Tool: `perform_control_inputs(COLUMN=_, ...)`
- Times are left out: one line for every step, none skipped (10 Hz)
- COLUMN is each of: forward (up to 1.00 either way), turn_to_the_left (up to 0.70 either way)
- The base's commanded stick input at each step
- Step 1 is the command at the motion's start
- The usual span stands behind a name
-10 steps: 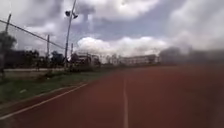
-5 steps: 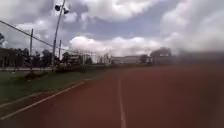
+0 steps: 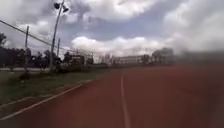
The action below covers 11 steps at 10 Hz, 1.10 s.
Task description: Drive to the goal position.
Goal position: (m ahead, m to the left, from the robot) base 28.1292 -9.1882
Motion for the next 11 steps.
perform_control_inputs(forward=1.0, turn_to_the_left=0.0)
perform_control_inputs(forward=1.0, turn_to_the_left=0.0)
perform_control_inputs(forward=1.0, turn_to_the_left=0.0)
perform_control_inputs(forward=1.0, turn_to_the_left=-0.07)
perform_control_inputs(forward=1.0, turn_to_the_left=-0.26)
perform_control_inputs(forward=1.0, turn_to_the_left=-0.37)
perform_control_inputs(forward=1.0, turn_to_the_left=-0.37)
perform_control_inputs(forward=1.0, turn_to_the_left=-0.15)
perform_control_inputs(forward=1.0, turn_to_the_left=0.0)
perform_control_inputs(forward=1.0, turn_to_the_left=0.0)
perform_control_inputs(forward=1.0, turn_to_the_left=-0.18)
